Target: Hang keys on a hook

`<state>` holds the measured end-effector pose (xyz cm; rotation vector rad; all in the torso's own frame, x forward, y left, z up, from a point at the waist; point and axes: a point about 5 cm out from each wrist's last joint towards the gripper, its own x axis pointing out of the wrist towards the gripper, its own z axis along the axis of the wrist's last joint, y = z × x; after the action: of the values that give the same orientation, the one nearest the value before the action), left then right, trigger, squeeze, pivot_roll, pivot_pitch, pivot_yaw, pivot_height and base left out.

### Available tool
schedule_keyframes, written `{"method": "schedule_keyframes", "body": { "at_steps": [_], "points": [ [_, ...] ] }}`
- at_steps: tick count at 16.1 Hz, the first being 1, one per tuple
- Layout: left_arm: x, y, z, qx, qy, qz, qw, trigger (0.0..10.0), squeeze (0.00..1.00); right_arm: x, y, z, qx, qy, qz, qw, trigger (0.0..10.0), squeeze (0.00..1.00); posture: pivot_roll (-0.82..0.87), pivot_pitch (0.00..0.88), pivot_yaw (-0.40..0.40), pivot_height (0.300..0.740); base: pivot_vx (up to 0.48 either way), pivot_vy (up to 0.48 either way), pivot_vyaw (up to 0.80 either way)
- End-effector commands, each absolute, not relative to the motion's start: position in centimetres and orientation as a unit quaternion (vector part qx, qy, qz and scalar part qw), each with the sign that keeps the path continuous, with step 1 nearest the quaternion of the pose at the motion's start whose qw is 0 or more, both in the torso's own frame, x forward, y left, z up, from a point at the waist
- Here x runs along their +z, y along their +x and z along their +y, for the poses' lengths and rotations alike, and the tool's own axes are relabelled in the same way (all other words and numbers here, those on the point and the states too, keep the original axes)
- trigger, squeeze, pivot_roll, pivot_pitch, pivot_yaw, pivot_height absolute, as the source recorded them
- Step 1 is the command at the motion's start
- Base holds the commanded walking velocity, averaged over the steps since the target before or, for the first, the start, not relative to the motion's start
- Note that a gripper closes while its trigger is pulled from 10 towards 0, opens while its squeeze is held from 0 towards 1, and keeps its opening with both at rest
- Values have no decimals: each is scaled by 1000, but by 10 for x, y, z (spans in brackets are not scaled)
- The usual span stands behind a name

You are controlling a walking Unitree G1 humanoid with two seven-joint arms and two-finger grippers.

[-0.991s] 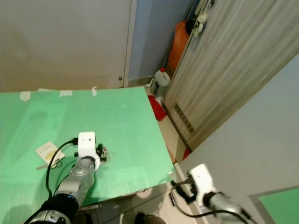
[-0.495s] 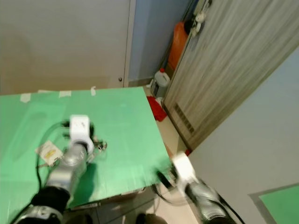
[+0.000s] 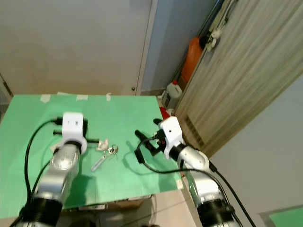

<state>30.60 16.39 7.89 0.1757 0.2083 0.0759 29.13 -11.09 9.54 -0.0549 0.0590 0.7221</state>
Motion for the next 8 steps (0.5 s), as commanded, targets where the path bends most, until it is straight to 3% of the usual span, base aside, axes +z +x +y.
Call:
{"method": "schedule_keyframes", "body": {
  "at_steps": [1,8],
  "points": [
    [74,306,159,29,109,105,988,10000,1000,101,289,-120,345,-31,32,938,10000,0,76,48,-185,740,0,0,0],
    [32,299,168,47,104,181,977,10000,1000,106,252,-132,394,-33,94,914,10000,0,-17,109,-194,740,0,0,0]
  ]
}}
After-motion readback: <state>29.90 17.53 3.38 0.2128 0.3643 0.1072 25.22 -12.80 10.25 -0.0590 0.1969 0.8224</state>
